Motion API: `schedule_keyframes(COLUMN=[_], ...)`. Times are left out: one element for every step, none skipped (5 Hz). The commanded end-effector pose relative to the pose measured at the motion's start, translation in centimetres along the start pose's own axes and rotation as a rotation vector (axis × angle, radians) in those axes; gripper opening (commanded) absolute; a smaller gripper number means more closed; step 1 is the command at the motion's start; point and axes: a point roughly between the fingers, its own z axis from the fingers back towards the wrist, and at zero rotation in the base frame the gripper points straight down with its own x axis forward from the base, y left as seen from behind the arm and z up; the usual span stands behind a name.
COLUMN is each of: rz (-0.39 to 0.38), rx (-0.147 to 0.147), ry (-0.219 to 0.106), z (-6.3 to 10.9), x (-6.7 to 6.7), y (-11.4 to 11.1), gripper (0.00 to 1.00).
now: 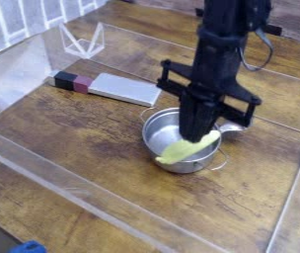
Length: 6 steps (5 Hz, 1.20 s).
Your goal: Move the toy knife to the right side of the table
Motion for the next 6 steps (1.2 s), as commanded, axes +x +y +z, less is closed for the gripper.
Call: schedule_keyframes(rz=[-0.046,0.032,0.035,0.012,-0.009,-0.099], rx=[-0.025,-0.045,-0.028,0.000,0.035,0.042], ry=[-0.066,-0.063,-0.071,-0.090,-0.115,-0.127], z=[-0.4,-2.7,-1.3,1.0,3.4,2.3], x=[0.1,0.6,1.1,2.1,3.1,3.8], y=[-1.4,-3.7,-3.6,-3.4,-2.1,-2.1], gripper=[0.00,0.00,0.00,0.00,0.00,1.00])
